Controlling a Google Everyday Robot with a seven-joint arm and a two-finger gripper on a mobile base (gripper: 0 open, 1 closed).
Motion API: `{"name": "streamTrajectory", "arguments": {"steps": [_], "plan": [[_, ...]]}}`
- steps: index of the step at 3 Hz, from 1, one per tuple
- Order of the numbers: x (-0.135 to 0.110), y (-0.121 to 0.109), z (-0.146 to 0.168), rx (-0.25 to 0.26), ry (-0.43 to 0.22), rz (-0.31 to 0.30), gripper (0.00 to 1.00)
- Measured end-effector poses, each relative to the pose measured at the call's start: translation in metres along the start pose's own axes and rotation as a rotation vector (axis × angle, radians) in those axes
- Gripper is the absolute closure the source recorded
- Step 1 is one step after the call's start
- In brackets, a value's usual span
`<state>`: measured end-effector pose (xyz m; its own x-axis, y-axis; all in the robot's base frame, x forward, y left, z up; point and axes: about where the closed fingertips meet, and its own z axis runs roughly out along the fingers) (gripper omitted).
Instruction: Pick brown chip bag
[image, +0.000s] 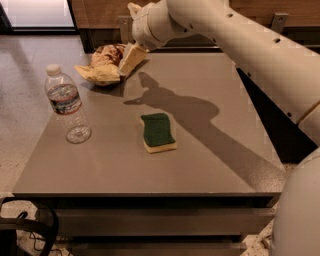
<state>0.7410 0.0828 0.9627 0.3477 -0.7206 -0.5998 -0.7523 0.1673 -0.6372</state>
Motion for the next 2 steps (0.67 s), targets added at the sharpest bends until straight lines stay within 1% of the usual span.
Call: {"name": "streamTrajectory", "arguments": {"steps": [1, 2], "plan": [[-0.018, 0.012, 0.04, -0.023, -0.07, 0.004, 0.0], [-0.024, 0.032, 0.067, -0.063, -0.084, 0.035, 0.0]]}}
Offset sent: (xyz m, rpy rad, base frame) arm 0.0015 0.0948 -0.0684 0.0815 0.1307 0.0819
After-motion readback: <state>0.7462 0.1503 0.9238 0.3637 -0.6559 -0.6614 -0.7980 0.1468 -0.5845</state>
